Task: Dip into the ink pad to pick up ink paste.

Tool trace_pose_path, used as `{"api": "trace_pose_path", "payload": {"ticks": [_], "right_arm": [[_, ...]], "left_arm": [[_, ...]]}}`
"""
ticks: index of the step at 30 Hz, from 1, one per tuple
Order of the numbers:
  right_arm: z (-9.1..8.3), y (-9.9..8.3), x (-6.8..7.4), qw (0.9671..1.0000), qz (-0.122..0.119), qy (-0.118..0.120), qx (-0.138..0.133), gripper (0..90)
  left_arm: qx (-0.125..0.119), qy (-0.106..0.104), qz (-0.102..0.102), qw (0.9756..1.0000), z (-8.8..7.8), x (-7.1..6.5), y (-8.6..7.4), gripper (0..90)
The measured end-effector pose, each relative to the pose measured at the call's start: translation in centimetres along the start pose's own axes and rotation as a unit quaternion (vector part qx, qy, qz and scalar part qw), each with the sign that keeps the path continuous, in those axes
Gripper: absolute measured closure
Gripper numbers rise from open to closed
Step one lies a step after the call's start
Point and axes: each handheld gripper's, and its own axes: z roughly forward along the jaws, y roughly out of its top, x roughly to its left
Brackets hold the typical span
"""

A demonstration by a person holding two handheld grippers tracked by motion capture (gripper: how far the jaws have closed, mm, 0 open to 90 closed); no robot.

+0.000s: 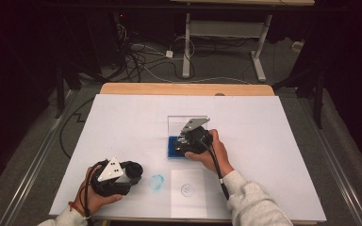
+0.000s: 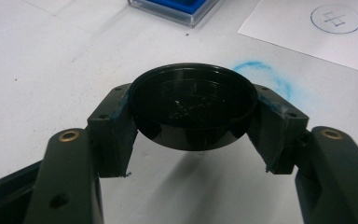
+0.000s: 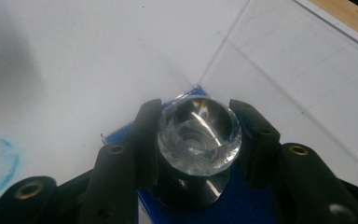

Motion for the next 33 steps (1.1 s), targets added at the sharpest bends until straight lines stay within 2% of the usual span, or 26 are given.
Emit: {"api": "trace_pose_path", "payload": {"ticks": [5, 24, 27, 29, 31, 33], "right_arm": [[-0.1, -0.3, -0.2, 0.9999, 0.008, 0.004, -0.008, 57.3], [0.0, -0.1, 0.1, 1.0, -0.007, -0.006, 0.002, 57.2], [0.0, 0.1, 0.1, 1.0, -0.006, -0.005, 0.004, 57.2], [-0.2, 0.1, -0.2, 1.0, 0.004, 0.001, 0.004, 57.3], [-0.8, 0.1, -0.6, 0.9999, 0.008, -0.007, -0.006, 57.3], [-1.7, 0.1, -0.9, 0.9995, 0.019, -0.003, -0.026, 57.3]], "left_arm": [[-0.001, 0.0, -0.001, 1.0, -0.2, 0.0, -0.1, 36.8], [-0.001, -0.005, 0.007, 1.0, 0.0, -0.2, 0.1, 36.9], [-0.002, -0.005, 0.005, 1.0, 0.0, -0.1, 0.0, 36.9], [-0.003, -0.004, 0.004, 1.0, -0.1, -0.1, 0.0, 36.8], [-0.003, -0.004, 0.003, 1.0, -0.1, 0.0, -0.1, 36.8], [-0.003, -0.003, 0.001, 1.0, 0.0, 0.0, -0.1, 36.8]]}}
